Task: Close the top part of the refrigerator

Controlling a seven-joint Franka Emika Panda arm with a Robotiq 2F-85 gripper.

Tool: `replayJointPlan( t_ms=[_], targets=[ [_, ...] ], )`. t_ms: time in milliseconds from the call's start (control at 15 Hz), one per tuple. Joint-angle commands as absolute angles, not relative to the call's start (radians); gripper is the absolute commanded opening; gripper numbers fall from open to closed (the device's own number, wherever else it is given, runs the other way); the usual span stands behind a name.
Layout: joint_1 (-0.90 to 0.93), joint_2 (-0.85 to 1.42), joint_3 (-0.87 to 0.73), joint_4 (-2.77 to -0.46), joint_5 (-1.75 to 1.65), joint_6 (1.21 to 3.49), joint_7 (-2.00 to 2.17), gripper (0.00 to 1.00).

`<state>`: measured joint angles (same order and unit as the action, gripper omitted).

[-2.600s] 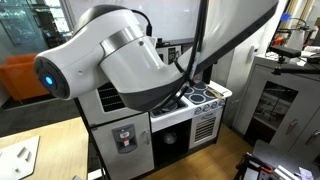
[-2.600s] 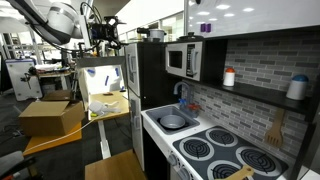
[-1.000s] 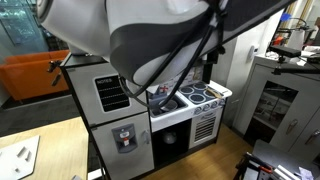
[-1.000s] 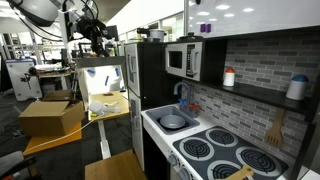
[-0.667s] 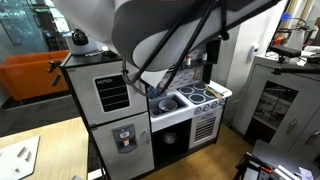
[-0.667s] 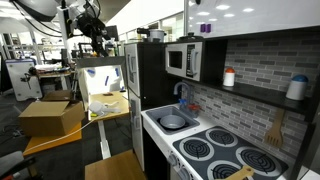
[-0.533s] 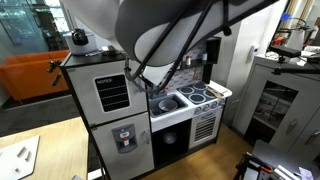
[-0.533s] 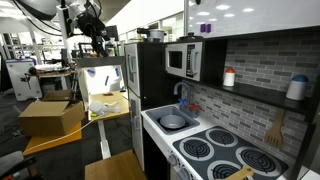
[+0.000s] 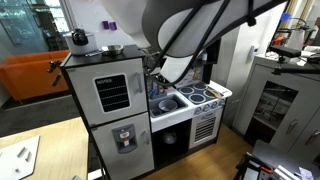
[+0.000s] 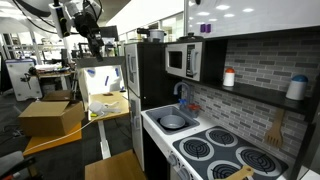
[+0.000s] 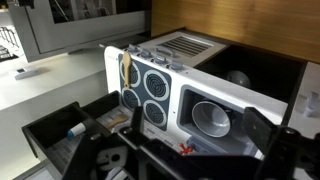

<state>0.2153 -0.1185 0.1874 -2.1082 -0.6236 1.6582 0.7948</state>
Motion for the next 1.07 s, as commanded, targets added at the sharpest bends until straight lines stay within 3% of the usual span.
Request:
replayJointPlan(
  t_ms=[0,800,1000],
  targets=[
    [0.191,-0.226,0.183,-2.208,-0.546,1.709,0.783,1.0],
    [0.121,-0.647,0.151,-2.539,-0.304,1.702,0.78,1.0],
    [0.091,-0.649,0.176,-2.537,-0.3,1.668,0.776,1.0]
  ],
)
